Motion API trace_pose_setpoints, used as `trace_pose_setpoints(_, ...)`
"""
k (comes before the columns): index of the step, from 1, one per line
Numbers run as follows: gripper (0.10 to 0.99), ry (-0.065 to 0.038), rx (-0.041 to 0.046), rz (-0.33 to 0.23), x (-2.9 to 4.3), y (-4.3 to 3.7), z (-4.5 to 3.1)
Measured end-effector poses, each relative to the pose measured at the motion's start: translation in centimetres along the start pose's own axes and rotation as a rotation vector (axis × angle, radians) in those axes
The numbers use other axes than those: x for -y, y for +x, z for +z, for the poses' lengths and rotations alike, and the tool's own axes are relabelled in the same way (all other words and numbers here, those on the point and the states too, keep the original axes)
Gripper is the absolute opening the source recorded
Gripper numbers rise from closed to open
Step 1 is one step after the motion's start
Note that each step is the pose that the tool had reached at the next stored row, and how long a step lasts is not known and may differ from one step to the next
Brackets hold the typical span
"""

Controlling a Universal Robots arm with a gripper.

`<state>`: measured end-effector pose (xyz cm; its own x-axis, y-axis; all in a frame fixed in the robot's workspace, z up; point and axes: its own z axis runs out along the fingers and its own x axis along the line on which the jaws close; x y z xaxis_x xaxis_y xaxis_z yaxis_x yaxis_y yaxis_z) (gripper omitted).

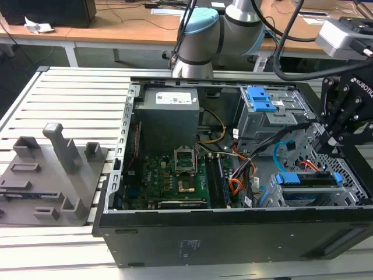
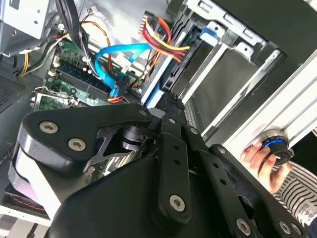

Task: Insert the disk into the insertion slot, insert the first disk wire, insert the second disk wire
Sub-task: 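Insert the first disk wire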

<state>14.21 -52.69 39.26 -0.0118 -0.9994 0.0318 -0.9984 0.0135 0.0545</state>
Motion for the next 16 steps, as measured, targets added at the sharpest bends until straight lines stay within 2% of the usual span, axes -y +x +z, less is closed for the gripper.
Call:
trace_pose_setpoints(1, 0.106, 0.000, 0.0000, 0.000, -0.47, 0.01, 0.03)
trace_pose_setpoints(6, 0.106, 0.000, -0.0001, 0.000, -1.13, 0.02, 0.06)
trace_pose_setpoints(16, 0.106, 0.000, -0.0001, 0.000, -1.18, 0.01, 0.06)
